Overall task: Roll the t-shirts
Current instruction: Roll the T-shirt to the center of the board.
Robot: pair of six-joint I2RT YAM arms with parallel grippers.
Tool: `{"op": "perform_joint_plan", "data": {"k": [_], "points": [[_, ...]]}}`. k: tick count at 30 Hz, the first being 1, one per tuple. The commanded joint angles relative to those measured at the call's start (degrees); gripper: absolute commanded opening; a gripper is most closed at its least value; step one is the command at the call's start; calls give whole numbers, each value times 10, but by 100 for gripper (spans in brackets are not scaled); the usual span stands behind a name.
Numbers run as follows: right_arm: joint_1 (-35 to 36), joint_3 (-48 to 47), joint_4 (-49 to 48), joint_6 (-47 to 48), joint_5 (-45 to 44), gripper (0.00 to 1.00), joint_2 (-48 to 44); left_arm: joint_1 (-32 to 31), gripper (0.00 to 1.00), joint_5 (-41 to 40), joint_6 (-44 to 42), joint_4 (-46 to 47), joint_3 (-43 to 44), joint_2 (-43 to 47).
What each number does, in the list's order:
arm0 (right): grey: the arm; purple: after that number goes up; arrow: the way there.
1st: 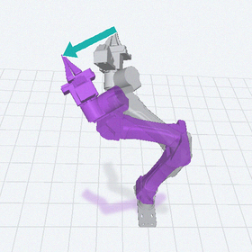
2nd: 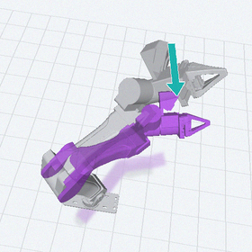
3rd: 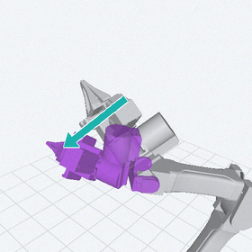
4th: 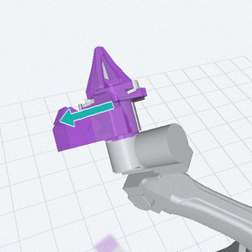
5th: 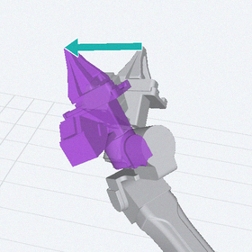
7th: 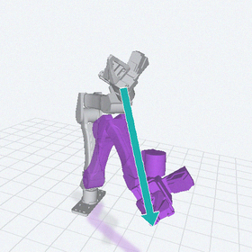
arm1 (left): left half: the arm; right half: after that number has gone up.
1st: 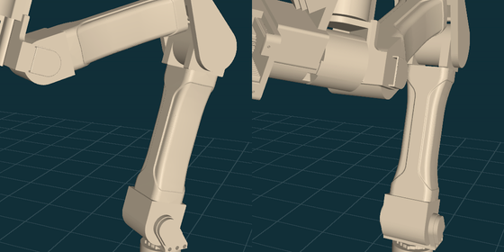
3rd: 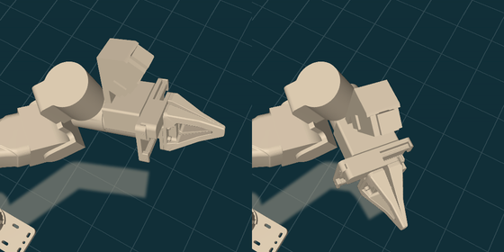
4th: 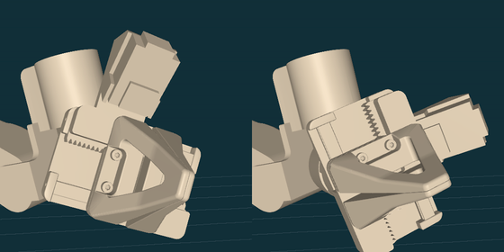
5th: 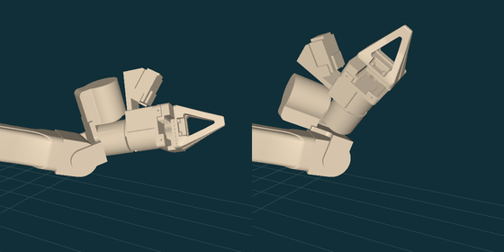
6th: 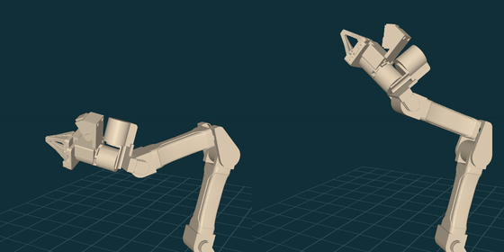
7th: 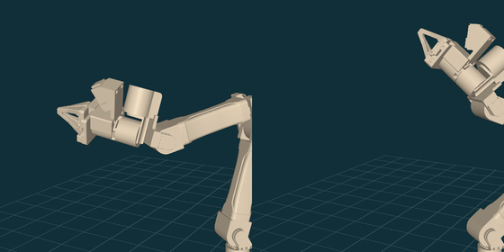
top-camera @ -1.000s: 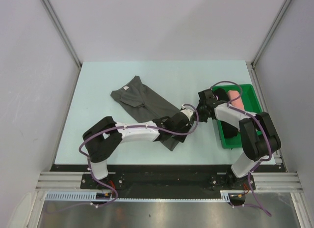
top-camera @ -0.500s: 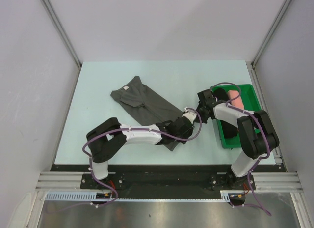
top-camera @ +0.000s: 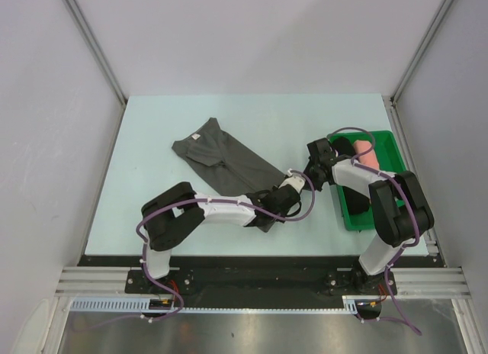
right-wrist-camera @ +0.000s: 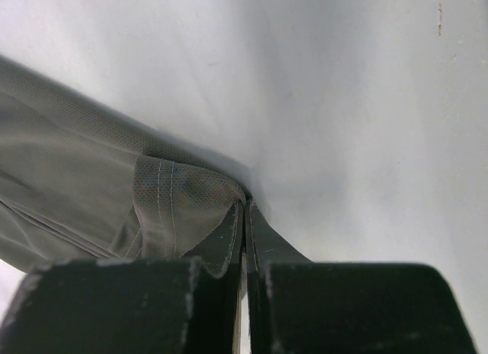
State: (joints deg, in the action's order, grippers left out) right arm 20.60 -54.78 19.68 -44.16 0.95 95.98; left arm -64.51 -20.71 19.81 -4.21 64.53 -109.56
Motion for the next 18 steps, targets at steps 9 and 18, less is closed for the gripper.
{"op": "perform_joint_plan", "data": {"k": [9,18], "points": [[1,-15,-17,48,-10,56,-78,21,4,92,1,15,-4,41],[1,34,-66,60,-31,59,-158,116,4,278,64,83,-81,101]]}}
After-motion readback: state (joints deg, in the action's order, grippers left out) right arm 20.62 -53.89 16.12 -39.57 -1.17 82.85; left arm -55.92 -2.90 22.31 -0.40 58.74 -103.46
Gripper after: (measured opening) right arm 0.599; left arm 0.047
